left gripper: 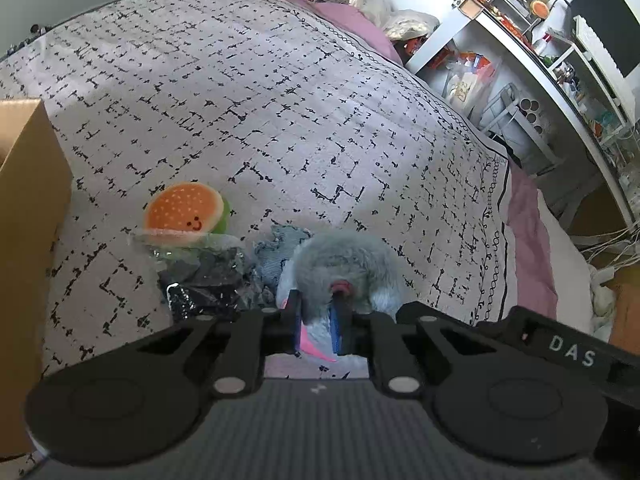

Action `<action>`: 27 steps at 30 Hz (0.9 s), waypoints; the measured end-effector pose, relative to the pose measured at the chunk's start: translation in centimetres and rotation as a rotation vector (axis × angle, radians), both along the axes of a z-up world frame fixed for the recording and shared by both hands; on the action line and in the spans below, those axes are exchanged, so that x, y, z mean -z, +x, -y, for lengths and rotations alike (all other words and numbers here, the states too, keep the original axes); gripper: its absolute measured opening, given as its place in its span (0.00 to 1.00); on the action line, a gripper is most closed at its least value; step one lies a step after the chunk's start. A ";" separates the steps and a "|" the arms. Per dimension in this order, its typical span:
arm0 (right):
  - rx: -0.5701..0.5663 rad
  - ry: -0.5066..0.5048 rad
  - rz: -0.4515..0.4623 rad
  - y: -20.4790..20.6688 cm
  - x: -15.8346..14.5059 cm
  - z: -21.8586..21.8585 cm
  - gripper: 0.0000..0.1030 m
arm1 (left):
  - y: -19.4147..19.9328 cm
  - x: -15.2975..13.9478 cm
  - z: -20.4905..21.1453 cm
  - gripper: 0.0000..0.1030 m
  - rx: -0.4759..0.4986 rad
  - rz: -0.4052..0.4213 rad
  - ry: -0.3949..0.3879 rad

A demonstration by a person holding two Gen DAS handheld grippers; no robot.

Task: Organize soft objects
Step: 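Lift the grey plush with both tools and carry it over the box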

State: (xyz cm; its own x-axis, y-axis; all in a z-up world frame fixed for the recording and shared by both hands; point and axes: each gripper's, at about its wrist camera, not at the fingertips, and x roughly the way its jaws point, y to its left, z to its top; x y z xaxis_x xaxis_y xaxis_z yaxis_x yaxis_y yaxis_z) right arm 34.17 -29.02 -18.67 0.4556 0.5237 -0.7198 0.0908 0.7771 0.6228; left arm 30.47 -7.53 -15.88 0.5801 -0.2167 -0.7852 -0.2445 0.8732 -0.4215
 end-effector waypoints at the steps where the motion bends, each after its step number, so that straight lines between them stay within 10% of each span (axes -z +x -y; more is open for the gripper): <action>1: -0.001 -0.001 0.002 0.0 0.0 0.1 0.46 | 0.0 -0.1 -0.1 0.12 0.002 0.000 -0.004; 8: -0.029 -0.026 0.028 -0.3 -0.5 -0.3 0.42 | -0.9 -1.1 -0.2 0.11 0.030 0.016 -0.026; 13: -0.079 -0.039 0.047 -0.9 -0.9 -0.7 0.08 | -1.7 -2.3 -0.5 0.11 0.038 0.031 -0.019; 27: -0.162 -0.074 0.183 -4.3 -4.7 -1.7 0.05 | -4.4 -5.7 -1.3 0.10 0.072 0.063 0.016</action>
